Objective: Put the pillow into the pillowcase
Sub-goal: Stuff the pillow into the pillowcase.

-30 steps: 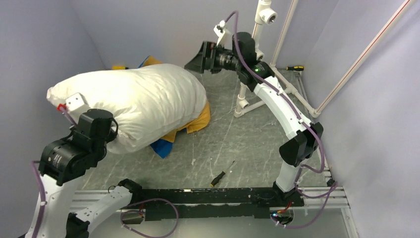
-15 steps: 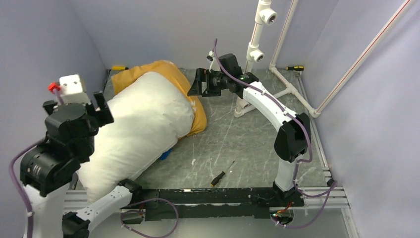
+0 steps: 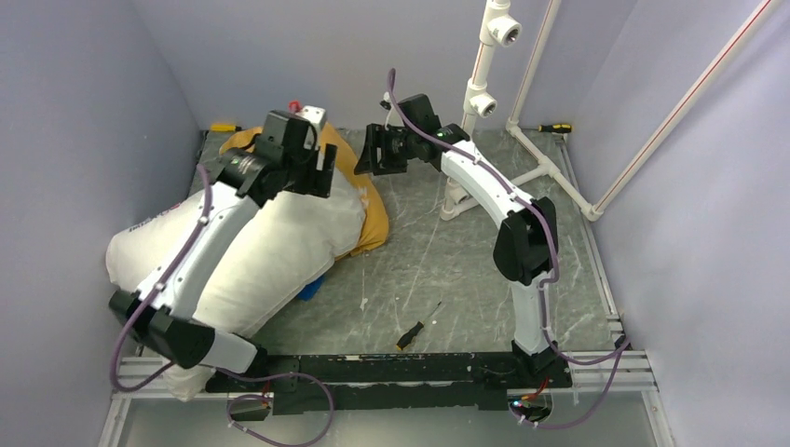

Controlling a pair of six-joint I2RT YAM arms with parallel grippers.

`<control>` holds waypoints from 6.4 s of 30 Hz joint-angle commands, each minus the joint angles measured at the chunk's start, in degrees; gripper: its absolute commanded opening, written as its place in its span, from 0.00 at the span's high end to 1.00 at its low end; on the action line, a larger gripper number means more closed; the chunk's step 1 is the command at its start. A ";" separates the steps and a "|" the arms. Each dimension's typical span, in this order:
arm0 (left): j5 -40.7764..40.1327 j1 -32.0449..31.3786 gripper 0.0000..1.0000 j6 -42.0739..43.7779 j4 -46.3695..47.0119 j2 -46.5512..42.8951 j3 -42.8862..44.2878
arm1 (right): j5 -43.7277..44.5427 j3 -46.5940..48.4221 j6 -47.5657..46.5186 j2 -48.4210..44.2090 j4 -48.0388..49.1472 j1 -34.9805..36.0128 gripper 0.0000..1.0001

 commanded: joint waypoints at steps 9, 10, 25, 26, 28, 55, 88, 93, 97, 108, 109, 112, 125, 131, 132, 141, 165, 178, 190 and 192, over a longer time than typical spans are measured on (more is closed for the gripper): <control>4.20 5.80 0.57 -4.11 -0.58 2.98 -11.66 | 11.39 5.27 -10.26 -1.57 -12.62 7.42 0.47; 3.74 6.94 0.61 -4.18 -0.47 2.11 -13.29 | 11.86 4.79 -10.41 -1.59 -12.93 8.31 0.48; 8.29 11.45 0.80 -2.91 2.39 -0.23 -18.50 | 25.57 2.87 -13.44 0.52 -8.37 10.03 0.72; 8.95 11.49 0.82 -2.76 2.71 -0.15 -18.49 | 22.73 3.67 -13.41 0.25 -7.73 9.32 0.88; 11.05 11.58 0.86 -2.35 4.27 -0.10 -18.57 | 16.25 4.43 -12.52 -1.22 -5.08 7.84 1.00; 3.12 11.62 1.00 -15.80 20.38 11.01 -3.37 | -11.54 15.48 -3.38 -3.03 5.00 1.41 0.77; -7.12 -6.98 0.69 17.01 21.08 7.90 -16.47 | 3.88 9.53 -2.72 -7.97 -16.09 0.59 0.28; -3.10 -0.03 1.00 10.70 18.78 9.30 -12.72 | 4.14 0.93 -2.69 -12.50 -16.01 1.96 0.26; -0.01 2.26 1.00 10.64 19.09 8.59 -12.02 | 4.92 -3.95 -1.73 -14.38 -13.55 4.47 0.35; 5.77 3.80 1.00 6.51 16.83 9.33 -9.59 | 11.26 -2.26 4.07 -8.42 -6.43 8.88 0.50; 6.64 4.31 1.00 6.09 16.18 9.58 -9.01 | 13.32 -3.34 4.42 -8.80 -5.91 8.36 0.50; 8.11 4.77 1.00 6.06 15.40 10.00 -8.21 | 17.67 -3.97 3.64 -9.32 -7.37 6.94 0.51; 11.40 5.29 1.00 6.11 15.91 9.75 -8.07 | 10.49 -0.76 0.63 -2.51 -3.55 4.99 0.88; 14.00 5.38 1.00 3.57 17.61 9.66 -6.41 | -12.46 -3.46 -3.01 -10.76 6.17 4.99 1.00; 14.69 5.38 1.00 3.03 18.21 9.73 -6.30 | -17.90 -5.61 -2.16 -12.91 11.67 4.91 1.00; 17.10 5.38 1.00 -4.75 28.30 8.24 -9.58 | -42.89 0.87 39.96 -6.94 63.15 4.89 1.00; 5.24 5.91 1.00 -8.27 26.34 -4.17 -21.89 | 3.77 7.12 -2.56 -13.23 -12.86 3.50 0.21; 8.79 7.09 1.00 -3.25 22.82 -4.49 -15.69 | -2.06 3.47 -0.37 -8.20 -12.40 2.86 0.06; 14.05 7.05 1.00 0.09 26.24 -9.09 -13.39 | -8.12 25.41 -0.77 -0.79 -1.14 3.27 1.00; 15.71 7.05 1.00 1.58 29.81 -11.81 -14.15 | -9.86 33.20 -1.71 0.59 2.07 3.40 1.00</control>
